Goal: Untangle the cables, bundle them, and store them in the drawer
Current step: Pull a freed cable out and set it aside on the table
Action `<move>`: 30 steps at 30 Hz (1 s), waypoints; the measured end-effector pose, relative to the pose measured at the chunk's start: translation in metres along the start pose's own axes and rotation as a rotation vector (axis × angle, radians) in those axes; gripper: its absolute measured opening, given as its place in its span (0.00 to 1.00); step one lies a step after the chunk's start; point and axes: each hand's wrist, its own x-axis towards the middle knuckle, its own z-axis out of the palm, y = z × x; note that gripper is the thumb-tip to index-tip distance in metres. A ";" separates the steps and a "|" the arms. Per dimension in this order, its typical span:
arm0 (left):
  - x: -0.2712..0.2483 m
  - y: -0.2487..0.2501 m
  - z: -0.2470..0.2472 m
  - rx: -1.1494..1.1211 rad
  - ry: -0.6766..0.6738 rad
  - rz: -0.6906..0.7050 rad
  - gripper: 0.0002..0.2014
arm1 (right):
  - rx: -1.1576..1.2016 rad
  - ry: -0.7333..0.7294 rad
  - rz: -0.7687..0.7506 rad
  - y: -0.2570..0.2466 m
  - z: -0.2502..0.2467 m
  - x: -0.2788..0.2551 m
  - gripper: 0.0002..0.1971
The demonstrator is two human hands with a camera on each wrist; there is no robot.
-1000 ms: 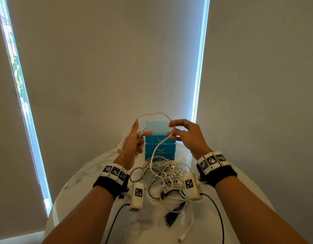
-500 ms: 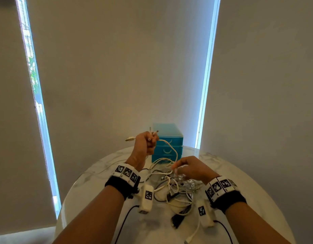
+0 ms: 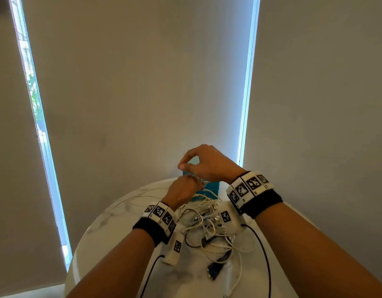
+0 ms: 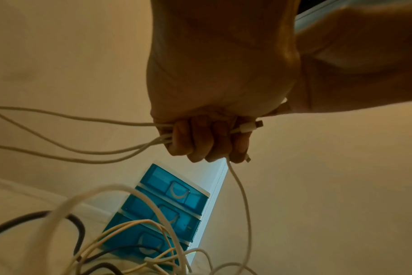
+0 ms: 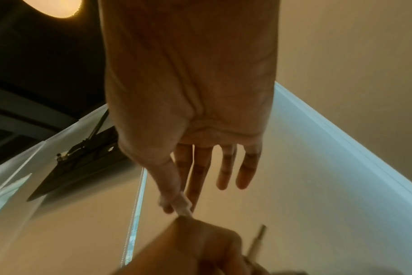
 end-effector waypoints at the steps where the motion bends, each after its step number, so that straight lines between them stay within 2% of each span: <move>1: -0.002 0.005 -0.003 0.015 -0.035 -0.001 0.09 | 0.067 0.068 0.000 0.005 -0.001 -0.001 0.05; 4: -0.006 0.009 -0.017 -0.279 -0.064 -0.017 0.11 | 0.375 0.373 0.081 0.032 0.001 -0.010 0.05; 7: -0.003 -0.001 -0.031 -0.574 -0.057 -0.078 0.27 | 0.751 0.555 0.246 0.057 0.021 -0.025 0.08; 10: 0.008 -0.010 -0.032 -0.645 -0.025 -0.109 0.34 | 0.873 0.570 0.301 0.067 0.050 -0.036 0.11; 12: 0.010 -0.014 -0.028 -0.644 0.002 -0.089 0.36 | 0.903 0.551 0.302 0.066 0.066 -0.040 0.14; 15: 0.012 -0.019 -0.021 -0.578 0.077 -0.050 0.31 | 0.933 0.517 0.284 0.063 0.086 -0.041 0.16; 17: 0.013 -0.022 -0.016 -0.558 0.113 -0.033 0.29 | 0.962 0.506 0.306 0.060 0.096 -0.042 0.14; 21: 0.009 -0.022 -0.007 -0.490 0.153 -0.016 0.22 | 0.978 0.565 0.347 0.062 0.113 -0.050 0.12; 25: 0.005 -0.026 0.010 -0.421 0.095 -0.025 0.22 | 1.082 0.648 0.344 0.078 0.126 -0.060 0.12; 30: 0.004 -0.031 0.029 -0.412 -0.039 -0.002 0.21 | 1.183 0.680 0.394 0.095 0.132 -0.063 0.14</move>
